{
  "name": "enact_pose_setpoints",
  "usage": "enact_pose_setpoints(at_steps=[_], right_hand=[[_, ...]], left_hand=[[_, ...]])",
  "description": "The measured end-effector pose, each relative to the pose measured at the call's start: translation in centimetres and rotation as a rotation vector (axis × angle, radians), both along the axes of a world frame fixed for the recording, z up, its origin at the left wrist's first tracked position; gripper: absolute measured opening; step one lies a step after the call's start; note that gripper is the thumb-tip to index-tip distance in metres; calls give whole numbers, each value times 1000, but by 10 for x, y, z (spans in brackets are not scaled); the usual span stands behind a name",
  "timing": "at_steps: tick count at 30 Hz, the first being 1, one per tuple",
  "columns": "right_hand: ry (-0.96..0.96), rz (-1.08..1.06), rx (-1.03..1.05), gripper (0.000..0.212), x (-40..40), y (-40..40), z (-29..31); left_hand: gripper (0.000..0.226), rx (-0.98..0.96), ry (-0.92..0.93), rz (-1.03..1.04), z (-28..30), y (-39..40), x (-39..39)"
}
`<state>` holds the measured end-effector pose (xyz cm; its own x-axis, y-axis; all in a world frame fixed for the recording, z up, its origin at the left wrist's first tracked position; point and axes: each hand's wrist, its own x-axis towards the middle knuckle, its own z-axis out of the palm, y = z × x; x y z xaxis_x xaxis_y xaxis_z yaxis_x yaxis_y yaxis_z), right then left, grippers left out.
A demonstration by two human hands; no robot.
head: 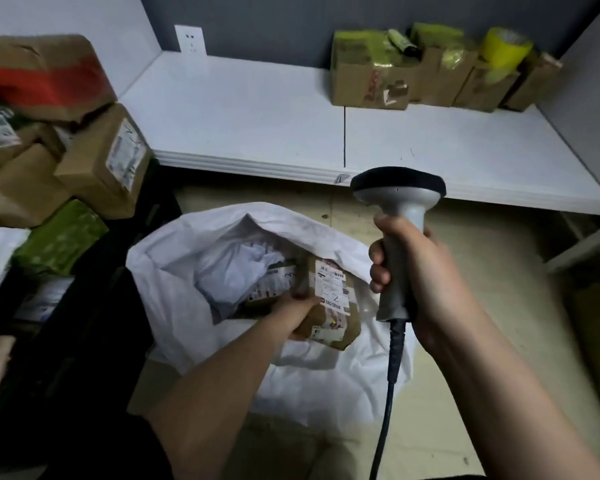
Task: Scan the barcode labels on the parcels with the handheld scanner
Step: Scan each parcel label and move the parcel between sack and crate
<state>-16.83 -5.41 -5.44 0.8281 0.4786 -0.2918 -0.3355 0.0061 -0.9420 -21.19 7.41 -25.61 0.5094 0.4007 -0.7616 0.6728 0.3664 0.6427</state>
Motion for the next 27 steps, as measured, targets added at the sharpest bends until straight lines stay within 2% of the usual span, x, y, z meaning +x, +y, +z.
enact_pose_setpoints(at_steps=[4, 6, 7, 10, 12, 13, 16, 19, 23, 27], right_hand=[[20, -52, 22, 13, 15, -1, -6], [33, -68, 33, 13, 21, -1, -9], [41, -70, 35, 13, 23, -1, -10], [49, -58, 39, 14, 23, 0, -11], [43, -48, 28, 16, 20, 2, -12], [42, -39, 16, 18, 19, 4, -12], [49, -17, 1, 20, 10, 10, -8], [34, -2, -12, 17, -2, 20, -4], [6, 22, 9, 15, -23, 29, 8], [-37, 81, 41, 21, -56, 40, 22]], left_hand=[[51, 14, -35, 24, -35, 1, 27], [47, 86, -49, -6, -52, 2, 32], [44, 198, -32, -78, -54, 1, 31], [34, 710, 60, -333, -64, 2, 26], [34, 911, 94, -481, -60, 4, 24], [36, 917, 102, -566, -55, 5, 22], [52, 739, 55, -788, -37, 9, 15], [49, 617, -21, -826, -9, 21, -4], [23, 768, 94, -875, 26, 38, -41], [25, 882, 122, -737, 83, 59, -97]])
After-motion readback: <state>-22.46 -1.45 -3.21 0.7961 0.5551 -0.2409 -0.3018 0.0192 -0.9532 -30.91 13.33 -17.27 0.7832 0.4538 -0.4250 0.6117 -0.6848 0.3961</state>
